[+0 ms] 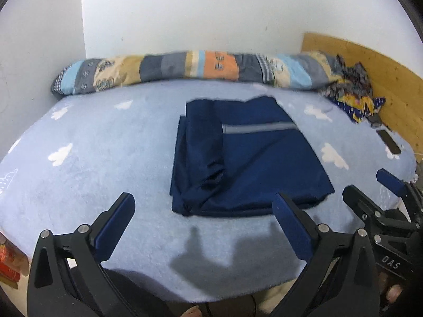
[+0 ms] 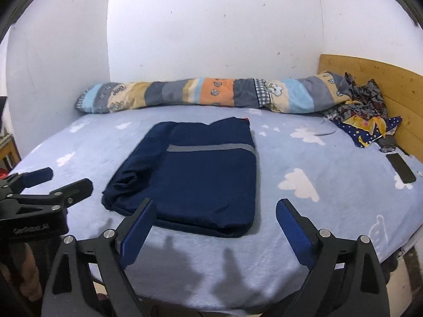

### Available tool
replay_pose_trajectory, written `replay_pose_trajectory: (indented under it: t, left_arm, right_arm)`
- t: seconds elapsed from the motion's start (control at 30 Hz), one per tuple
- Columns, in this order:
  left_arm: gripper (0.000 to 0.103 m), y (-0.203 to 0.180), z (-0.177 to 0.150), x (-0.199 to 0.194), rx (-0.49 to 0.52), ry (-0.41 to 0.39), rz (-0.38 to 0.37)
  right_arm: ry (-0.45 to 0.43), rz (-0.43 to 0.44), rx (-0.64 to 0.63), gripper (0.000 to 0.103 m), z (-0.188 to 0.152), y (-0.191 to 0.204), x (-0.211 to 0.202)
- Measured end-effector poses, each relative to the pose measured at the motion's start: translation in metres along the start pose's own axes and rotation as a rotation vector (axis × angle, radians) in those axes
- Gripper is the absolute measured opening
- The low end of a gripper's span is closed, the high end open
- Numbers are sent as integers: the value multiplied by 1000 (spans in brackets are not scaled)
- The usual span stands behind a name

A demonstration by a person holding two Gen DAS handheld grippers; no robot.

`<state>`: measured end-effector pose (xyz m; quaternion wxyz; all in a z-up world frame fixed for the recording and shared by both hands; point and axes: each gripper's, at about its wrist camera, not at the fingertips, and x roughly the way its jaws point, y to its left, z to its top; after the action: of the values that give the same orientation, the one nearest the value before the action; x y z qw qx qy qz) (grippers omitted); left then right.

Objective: Fold large clothes

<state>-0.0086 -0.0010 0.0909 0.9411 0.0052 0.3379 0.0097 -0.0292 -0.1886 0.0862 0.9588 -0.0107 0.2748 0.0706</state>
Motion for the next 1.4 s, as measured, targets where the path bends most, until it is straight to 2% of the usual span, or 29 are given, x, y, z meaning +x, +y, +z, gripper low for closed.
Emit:
replay_pose_trajectory:
  t: [0.07,0.23,0.3,0.4,0.67,0.83,0.93,1.07,1.4]
  left_arm:
    - [103,-5,1,4,25,22,26]
    - [103,-10,-1,-4,49,-15,3]
    - [103,-11,-1,-6,55,-21,18]
    - [103,-11,0,-3,62,-1,42]
    - [103,-11,5,-2,54,37,42]
    - [103,-14,10,-7,82,18,90]
    - [103,-13,11,-6,88,34,98]
    - [103,-12,10,-3,99,49,149]
    - [103,-13,8,0,110,62,164]
  right_arm:
    - [11,-6,8,94,-1,-2,3]
    - [17,-12,20,94,0,-3,3]
    - [19,-10,19,94,-1,-2,4]
    - [25,-12,16,94,-1,0,5]
    - [31,-23,24,94,-2,-1,5]
    - [31,-32,37,94,-1,-4,5]
    - [35,-36,44,94,-1,-5,6]
    - [38,-37,44,94,-1,-6,8]
    - [42,-32,46,94,-2,-7,9]
